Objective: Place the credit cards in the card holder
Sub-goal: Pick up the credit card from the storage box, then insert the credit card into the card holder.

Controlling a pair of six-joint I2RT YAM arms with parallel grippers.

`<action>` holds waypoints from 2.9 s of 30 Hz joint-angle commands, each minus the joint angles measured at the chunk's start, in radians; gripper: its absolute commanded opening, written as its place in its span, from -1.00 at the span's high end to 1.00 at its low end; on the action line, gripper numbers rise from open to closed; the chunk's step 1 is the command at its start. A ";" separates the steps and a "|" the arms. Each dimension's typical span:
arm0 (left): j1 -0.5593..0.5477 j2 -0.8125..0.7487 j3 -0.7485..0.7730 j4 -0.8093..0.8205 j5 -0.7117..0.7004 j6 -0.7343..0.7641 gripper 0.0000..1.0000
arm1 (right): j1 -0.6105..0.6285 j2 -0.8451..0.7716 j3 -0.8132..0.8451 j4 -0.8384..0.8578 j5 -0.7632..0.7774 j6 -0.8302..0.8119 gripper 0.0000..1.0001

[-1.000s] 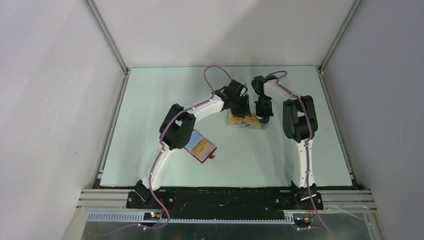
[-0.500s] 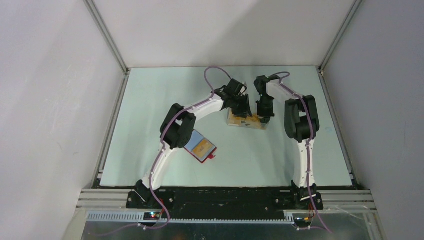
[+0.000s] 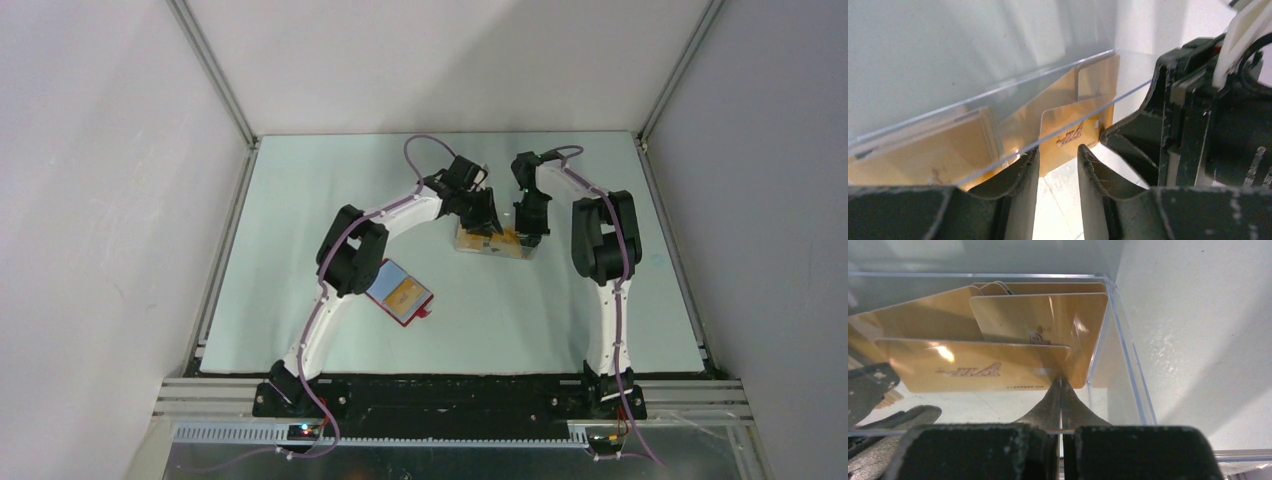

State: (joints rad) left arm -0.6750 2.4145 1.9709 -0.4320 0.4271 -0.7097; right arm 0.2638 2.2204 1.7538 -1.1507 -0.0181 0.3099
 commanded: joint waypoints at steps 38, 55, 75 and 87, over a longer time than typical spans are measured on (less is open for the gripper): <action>-0.073 -0.187 -0.147 0.058 -0.140 -0.062 1.00 | -0.024 -0.094 -0.018 0.068 -0.036 -0.017 0.89; 0.056 -0.743 -0.466 0.059 -0.110 0.077 1.00 | -0.032 -0.515 0.049 -0.012 -0.240 -0.099 -0.91; 0.067 -1.479 -1.172 -0.017 0.448 0.127 1.00 | 0.308 -0.595 -0.269 0.106 -1.107 -0.306 -0.65; -0.018 -1.454 -1.118 -0.050 0.430 0.159 1.00 | 0.493 -0.578 -0.326 0.122 -1.220 -0.355 -0.13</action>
State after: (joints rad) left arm -0.6899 0.9703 0.7963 -0.4847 0.8436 -0.5793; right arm 0.7471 1.6463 1.4368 -1.0187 -1.1660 0.0051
